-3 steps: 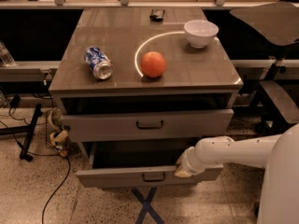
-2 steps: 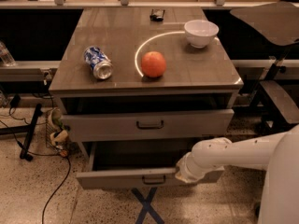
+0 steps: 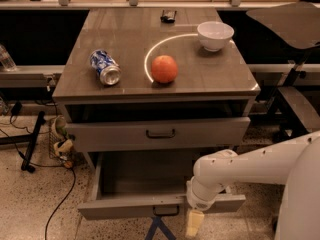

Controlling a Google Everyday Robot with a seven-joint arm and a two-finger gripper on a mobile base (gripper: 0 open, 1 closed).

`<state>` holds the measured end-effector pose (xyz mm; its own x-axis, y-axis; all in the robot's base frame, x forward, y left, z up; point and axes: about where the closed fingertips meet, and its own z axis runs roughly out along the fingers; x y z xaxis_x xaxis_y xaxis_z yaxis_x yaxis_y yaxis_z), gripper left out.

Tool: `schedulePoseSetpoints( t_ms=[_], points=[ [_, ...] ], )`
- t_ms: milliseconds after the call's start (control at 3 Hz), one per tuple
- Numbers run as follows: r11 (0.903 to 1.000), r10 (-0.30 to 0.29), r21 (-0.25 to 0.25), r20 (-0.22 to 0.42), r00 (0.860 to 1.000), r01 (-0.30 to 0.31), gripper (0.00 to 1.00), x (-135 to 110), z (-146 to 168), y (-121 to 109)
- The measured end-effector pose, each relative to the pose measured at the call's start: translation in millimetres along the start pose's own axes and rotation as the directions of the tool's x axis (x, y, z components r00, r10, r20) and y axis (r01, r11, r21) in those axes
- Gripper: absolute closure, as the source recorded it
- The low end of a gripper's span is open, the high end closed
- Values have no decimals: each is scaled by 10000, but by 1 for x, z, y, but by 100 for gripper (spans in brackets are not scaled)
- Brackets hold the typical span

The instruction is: Open middle drawer

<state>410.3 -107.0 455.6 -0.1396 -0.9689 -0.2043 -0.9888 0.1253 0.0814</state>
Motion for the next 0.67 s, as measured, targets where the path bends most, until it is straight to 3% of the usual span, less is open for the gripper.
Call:
schedulePoseSetpoints(
  t_ms=[333,667],
  points=[
    [9996,-148,-247,-226,9996,142,0,-4,-4,7],
    [9992,52,402,264,9996,-63,26,-12,-22,-14]
  ],
)
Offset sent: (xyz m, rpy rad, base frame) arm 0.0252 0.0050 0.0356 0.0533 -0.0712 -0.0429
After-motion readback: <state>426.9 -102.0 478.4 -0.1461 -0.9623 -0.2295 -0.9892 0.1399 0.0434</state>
